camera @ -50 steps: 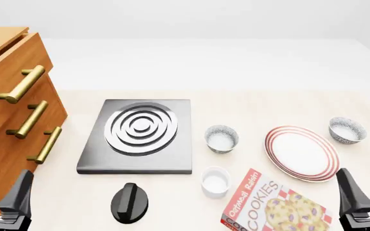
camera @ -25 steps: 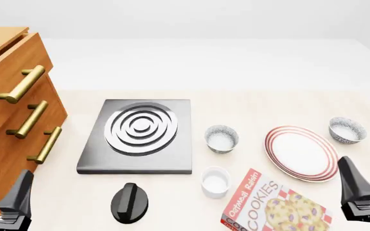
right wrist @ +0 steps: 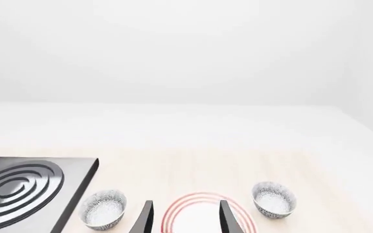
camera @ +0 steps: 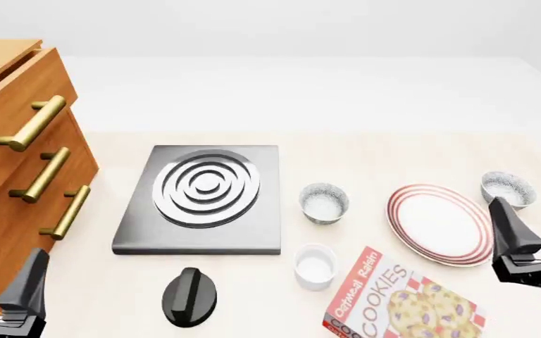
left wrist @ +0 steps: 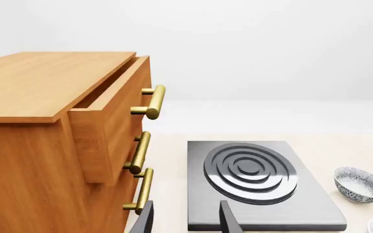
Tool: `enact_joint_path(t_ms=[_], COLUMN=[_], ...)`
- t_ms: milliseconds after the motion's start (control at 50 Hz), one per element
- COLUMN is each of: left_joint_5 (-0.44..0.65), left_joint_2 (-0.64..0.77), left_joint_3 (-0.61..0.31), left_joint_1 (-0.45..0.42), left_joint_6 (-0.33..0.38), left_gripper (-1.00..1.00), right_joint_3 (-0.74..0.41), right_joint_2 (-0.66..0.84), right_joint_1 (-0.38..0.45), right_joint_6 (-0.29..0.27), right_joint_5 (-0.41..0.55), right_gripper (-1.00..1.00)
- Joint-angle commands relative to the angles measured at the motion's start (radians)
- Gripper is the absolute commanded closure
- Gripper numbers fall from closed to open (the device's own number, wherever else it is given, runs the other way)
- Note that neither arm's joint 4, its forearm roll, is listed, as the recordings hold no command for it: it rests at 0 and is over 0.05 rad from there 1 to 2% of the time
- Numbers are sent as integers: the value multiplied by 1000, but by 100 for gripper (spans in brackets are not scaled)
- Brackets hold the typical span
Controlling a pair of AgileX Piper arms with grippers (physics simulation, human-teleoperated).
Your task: Pick the akita bowl next to the plate and place it on the plate.
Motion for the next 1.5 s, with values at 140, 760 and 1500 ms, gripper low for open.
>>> enact_joint_path(t_ms=[140, 760, 1500], left_joint_5=[0, 0, 0], left_joint_2=[0, 0, 0], left_joint_3=[0, 0, 0], left_joint_1=[0, 0, 0], left_joint_6=[0, 0, 0], left_gripper=[-100, -100, -100], right_joint_3=[-57, -100, -205], right_joint_2=[211, 421, 593], right_joint_1=[-23, -69, -108], right_joint_6=[-13, -42, -67], right_joint_5=[-140, -286, -315], right_gripper=[-100, -100, -100])
